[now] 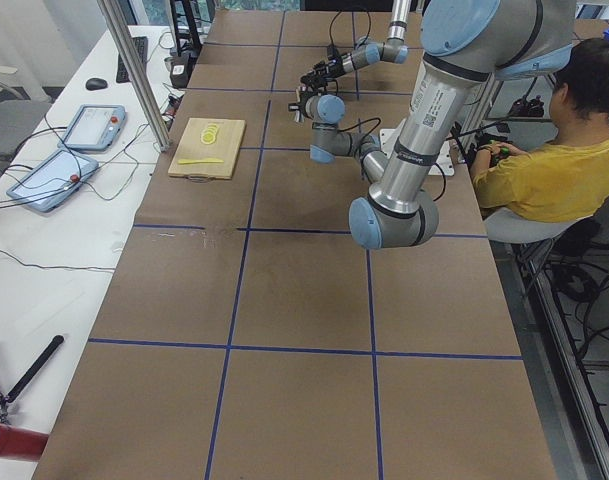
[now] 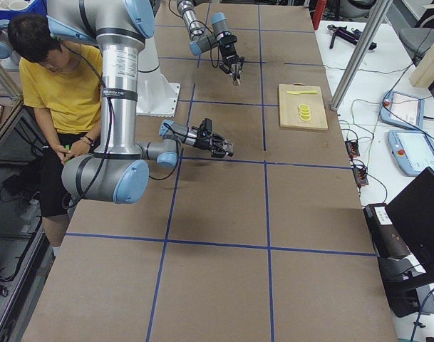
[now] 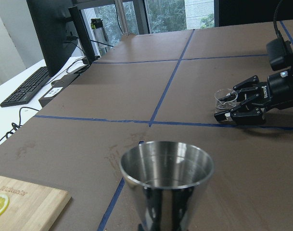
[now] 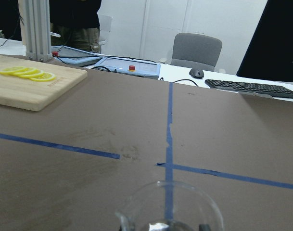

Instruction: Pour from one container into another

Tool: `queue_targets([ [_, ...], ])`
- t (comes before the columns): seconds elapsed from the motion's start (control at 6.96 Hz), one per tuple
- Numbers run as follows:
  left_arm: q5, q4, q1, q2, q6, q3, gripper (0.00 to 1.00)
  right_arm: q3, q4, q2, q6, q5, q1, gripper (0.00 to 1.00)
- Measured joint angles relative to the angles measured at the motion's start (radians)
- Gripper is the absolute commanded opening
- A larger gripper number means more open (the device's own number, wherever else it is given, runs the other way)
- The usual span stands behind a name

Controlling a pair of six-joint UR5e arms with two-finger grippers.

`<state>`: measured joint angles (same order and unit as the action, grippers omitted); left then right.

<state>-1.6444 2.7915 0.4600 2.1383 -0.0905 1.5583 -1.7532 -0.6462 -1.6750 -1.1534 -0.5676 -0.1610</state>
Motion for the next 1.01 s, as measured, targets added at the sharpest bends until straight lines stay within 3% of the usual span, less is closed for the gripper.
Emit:
queue_targets([
  [0.43, 0.0, 0.025, -0.001, -0.013, -0.002, 0.0, 0.0, -0.037, 0.188, 0.017, 0.222, -0.082, -0.049, 0.0],
  [0.72, 0.0, 0.026, -0.002, -0.013, -0.004, -0.001, 0.0, -0.043, 0.205, 0.063, 0.371, -0.168, -0.111, 0.0],
  [1.01, 0.0, 0.023, -0.003, -0.012, -0.003, -0.005, 0.0, -0.062, 0.178, 0.149, 0.5, -0.198, -0.135, 0.0],
])
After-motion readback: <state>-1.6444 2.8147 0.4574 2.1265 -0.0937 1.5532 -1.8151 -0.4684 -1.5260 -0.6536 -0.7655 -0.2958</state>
